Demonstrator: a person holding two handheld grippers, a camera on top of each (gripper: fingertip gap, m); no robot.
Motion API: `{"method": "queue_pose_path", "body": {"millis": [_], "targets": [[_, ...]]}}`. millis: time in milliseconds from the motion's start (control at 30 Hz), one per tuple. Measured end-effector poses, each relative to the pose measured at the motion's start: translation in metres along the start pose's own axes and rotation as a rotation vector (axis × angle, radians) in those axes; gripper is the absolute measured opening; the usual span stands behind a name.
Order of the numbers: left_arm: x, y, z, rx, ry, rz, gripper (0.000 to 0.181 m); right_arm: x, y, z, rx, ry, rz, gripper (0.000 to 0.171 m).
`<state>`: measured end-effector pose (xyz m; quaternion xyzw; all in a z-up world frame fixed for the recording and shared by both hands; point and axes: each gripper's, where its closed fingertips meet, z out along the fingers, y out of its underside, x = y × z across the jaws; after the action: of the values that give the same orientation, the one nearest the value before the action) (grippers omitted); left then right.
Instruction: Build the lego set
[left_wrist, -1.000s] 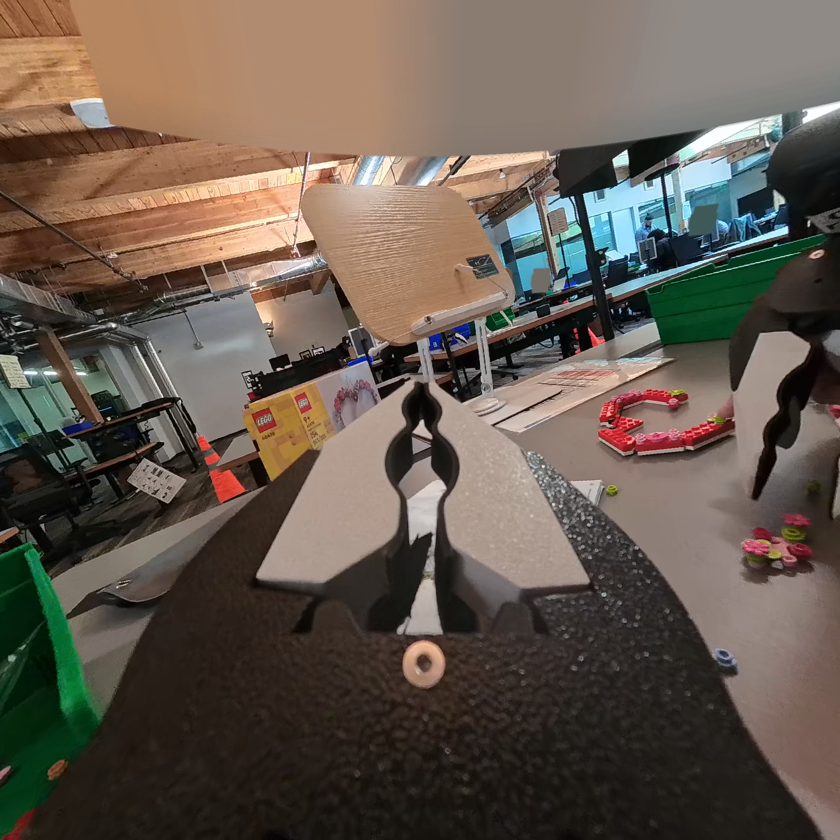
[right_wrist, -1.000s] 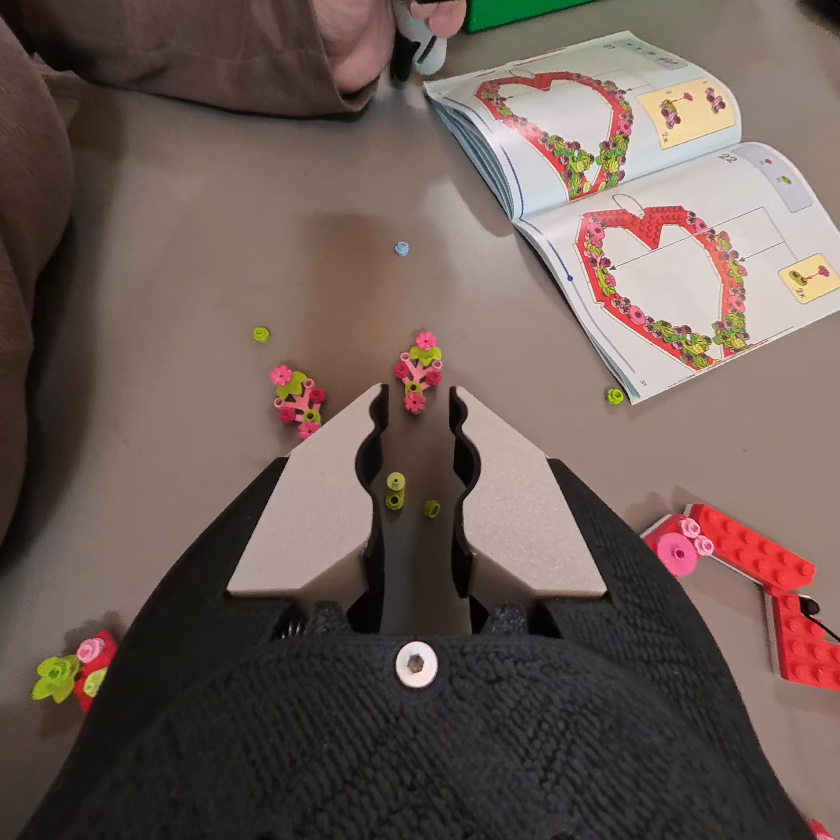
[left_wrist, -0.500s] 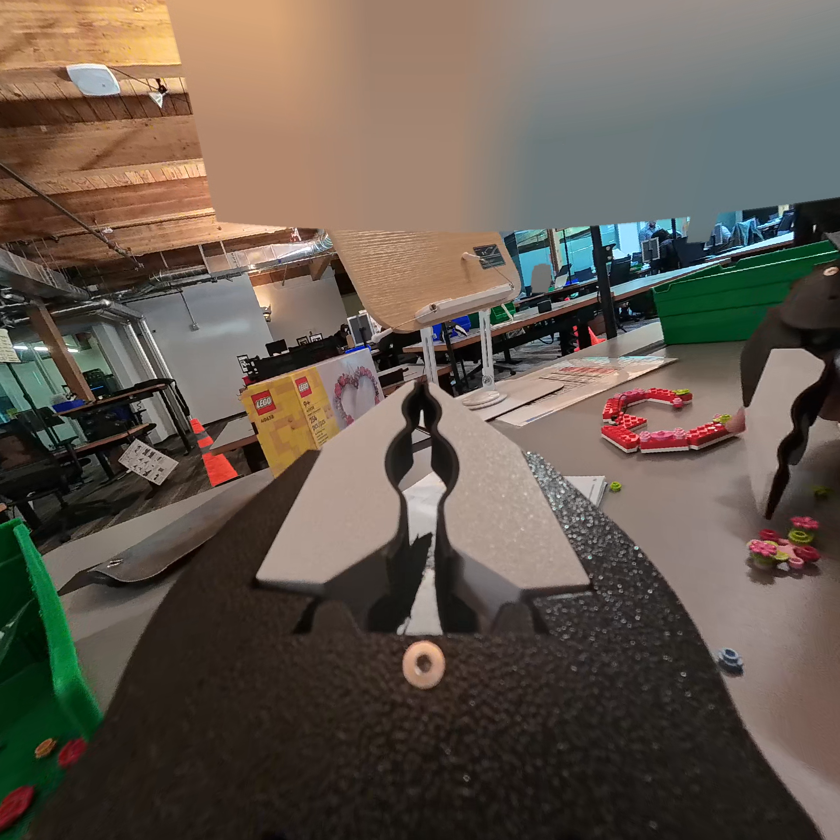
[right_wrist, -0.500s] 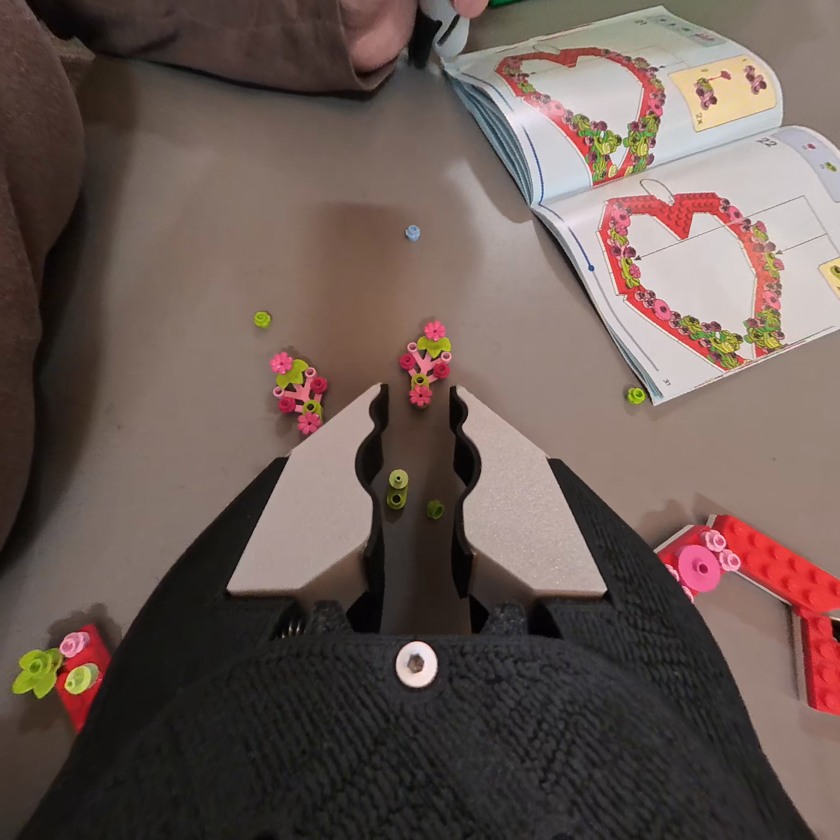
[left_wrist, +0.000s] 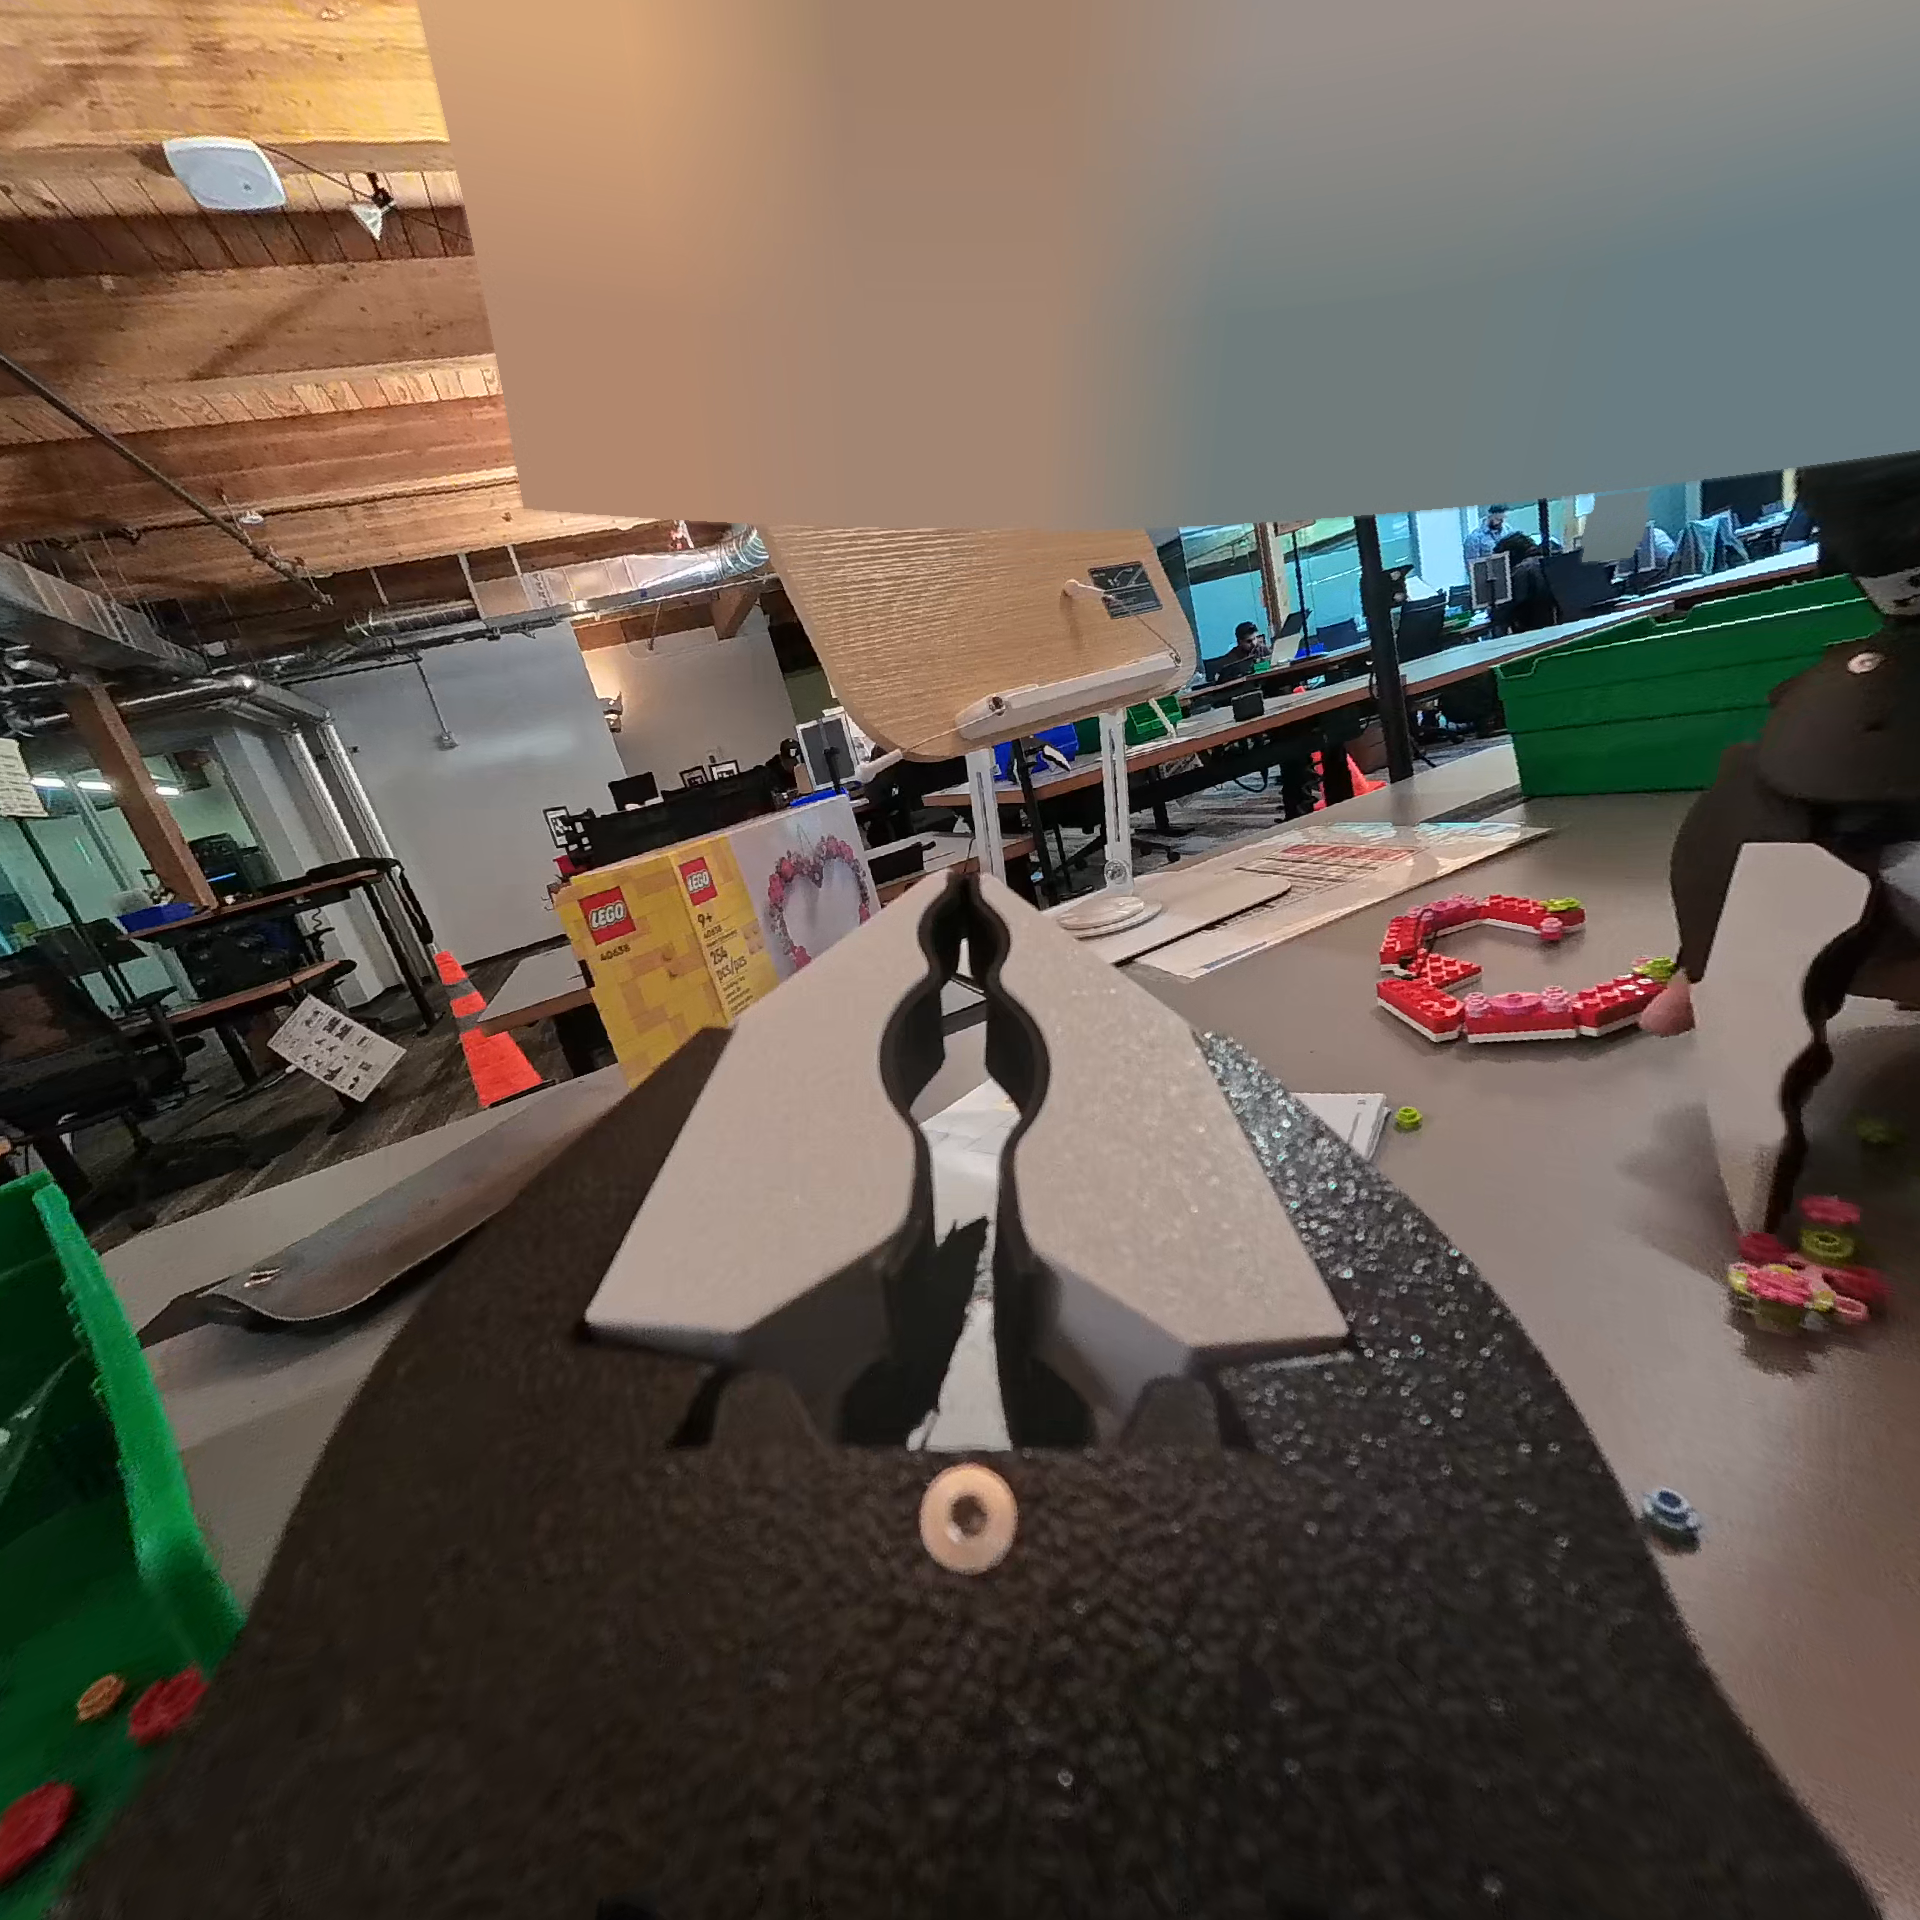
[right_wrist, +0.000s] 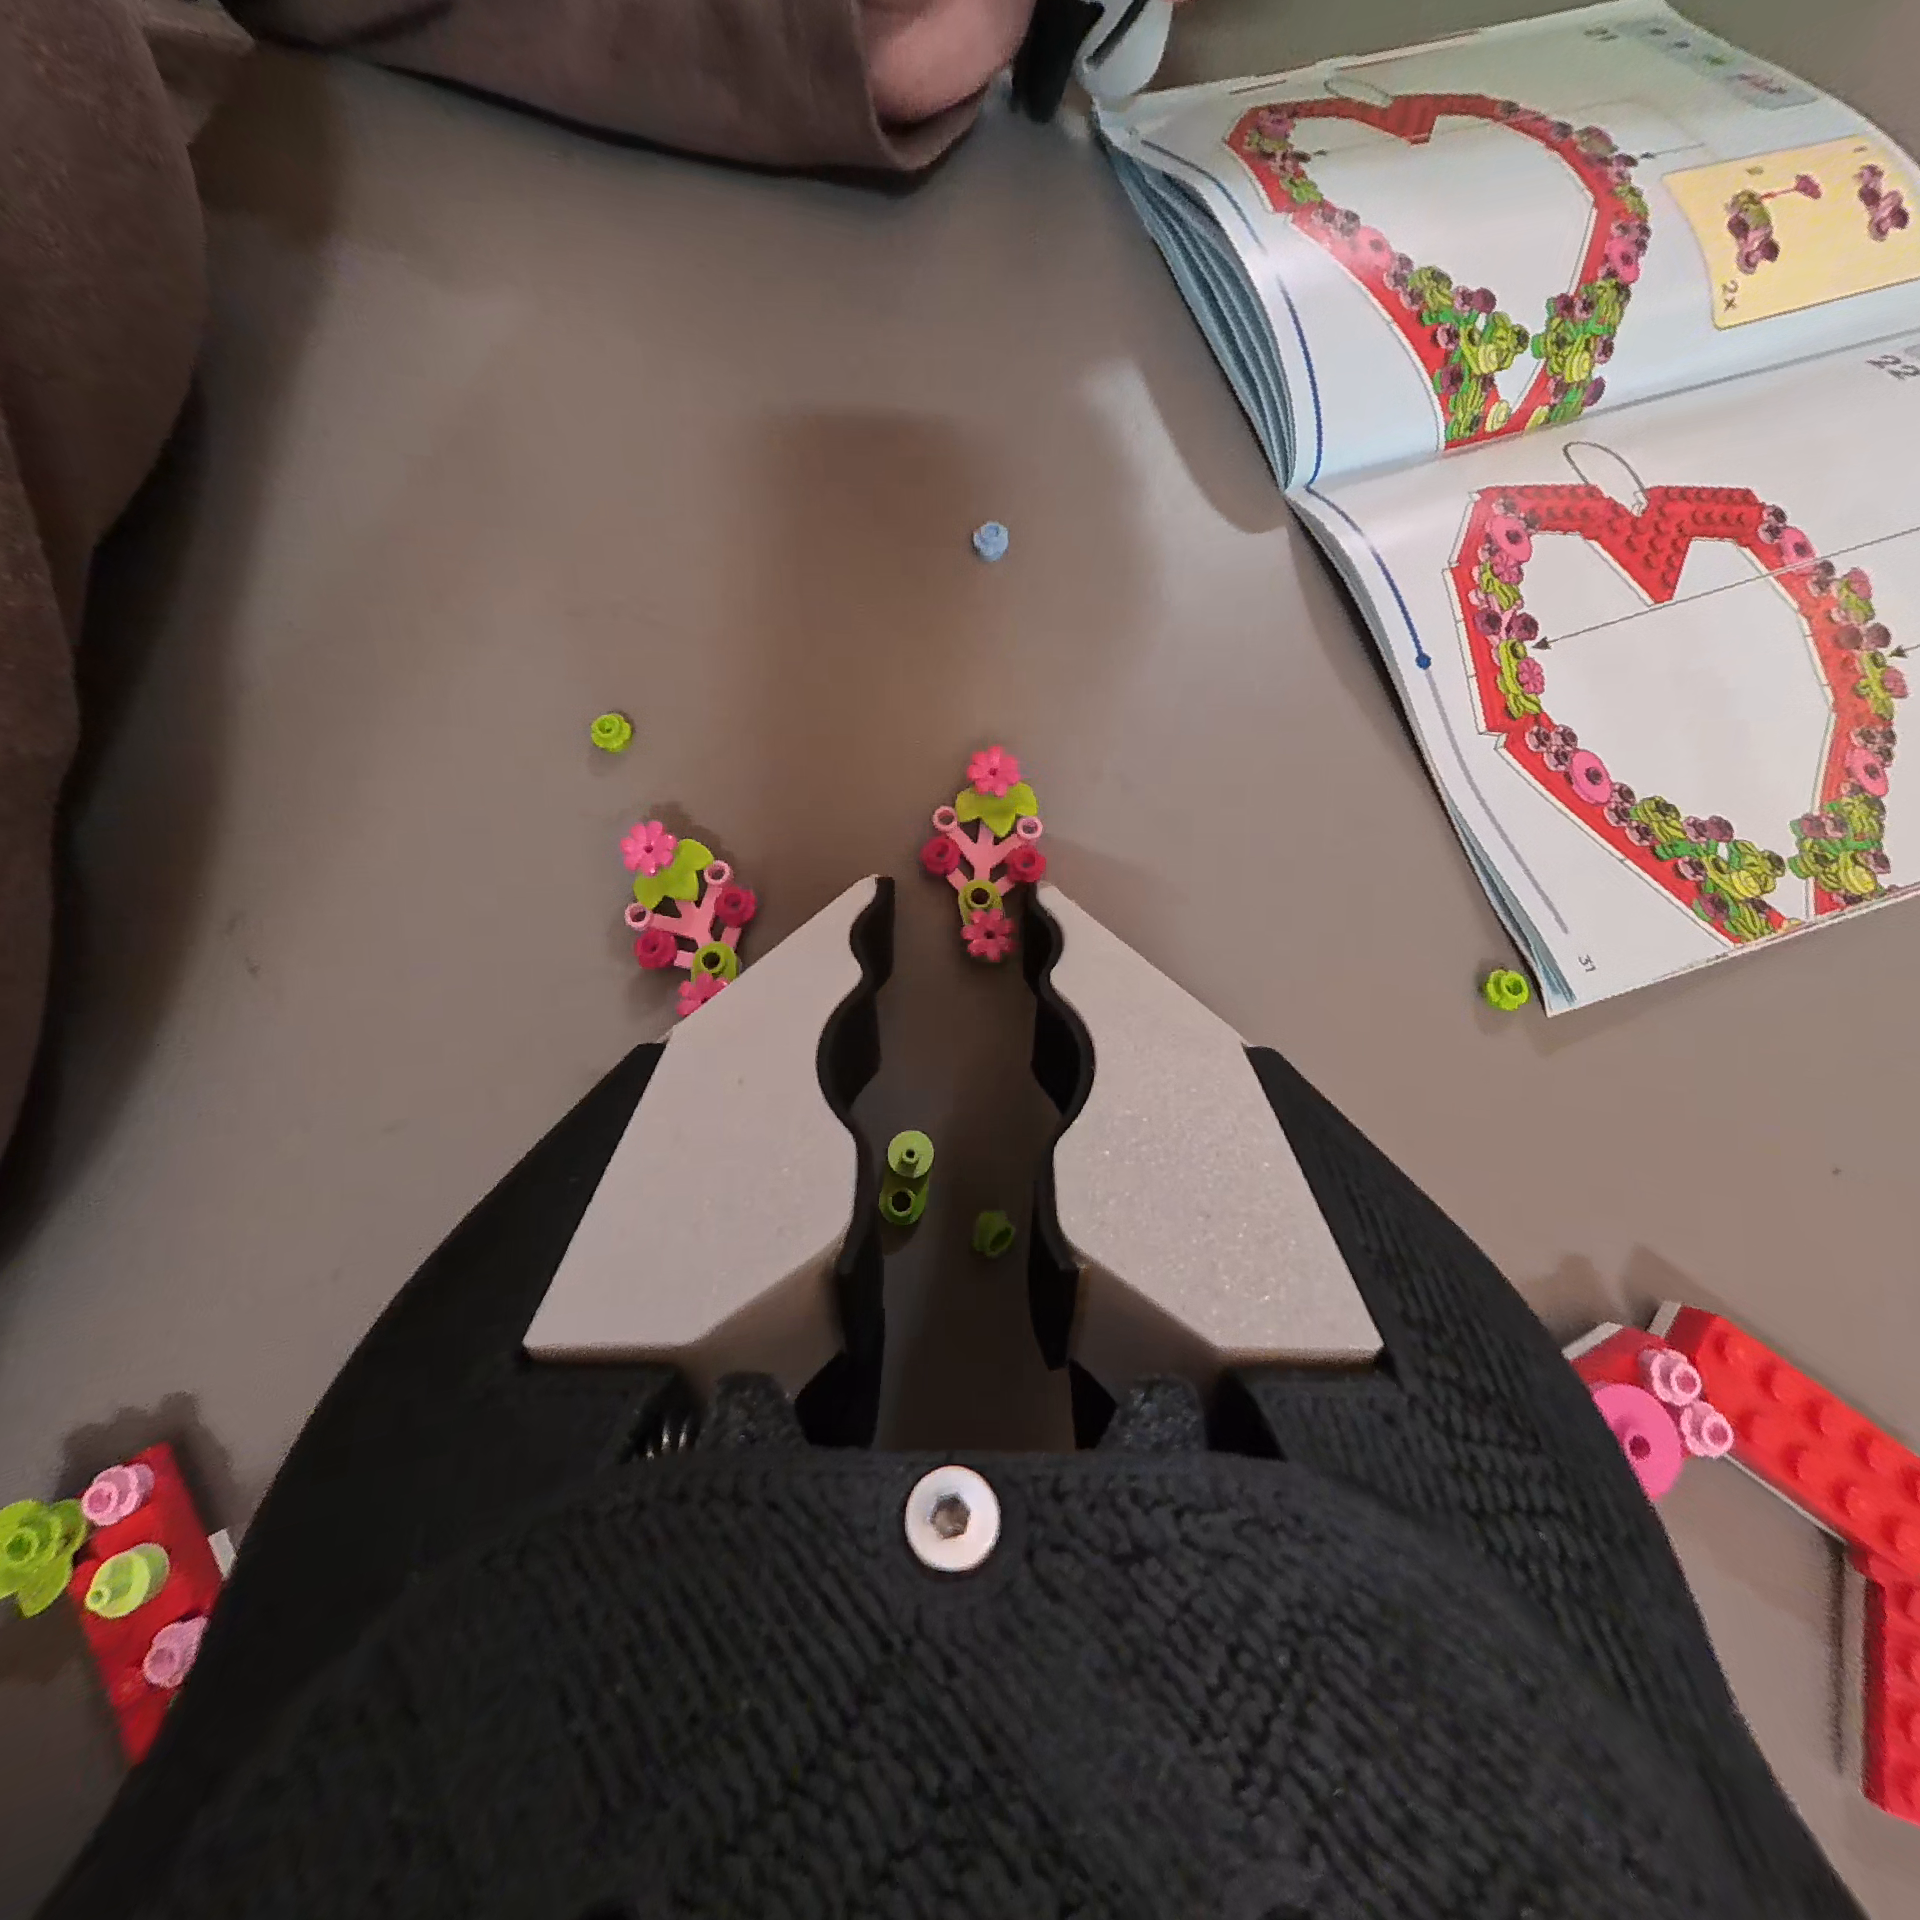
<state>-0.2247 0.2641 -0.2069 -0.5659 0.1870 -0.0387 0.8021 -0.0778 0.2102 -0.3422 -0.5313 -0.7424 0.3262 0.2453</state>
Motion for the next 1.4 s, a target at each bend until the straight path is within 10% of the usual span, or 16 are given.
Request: {"method": "queue_pose_path", "body": {"millis": [900, 1400], "targets": [[0.0009, 0.0019, 0.0005, -0.005, 0.006, -0.005, 0.0, -0.0017, -0.0022, 0.0013, -0.013, -0.036, -0.03, 0.035], [0.0015, 0.0026, 0.001, -0.007, 0.009, -0.003, 0.0, -0.006, -0.0011, 0.0017, -0.032, -0.057, -0.051, 0.009]]}}
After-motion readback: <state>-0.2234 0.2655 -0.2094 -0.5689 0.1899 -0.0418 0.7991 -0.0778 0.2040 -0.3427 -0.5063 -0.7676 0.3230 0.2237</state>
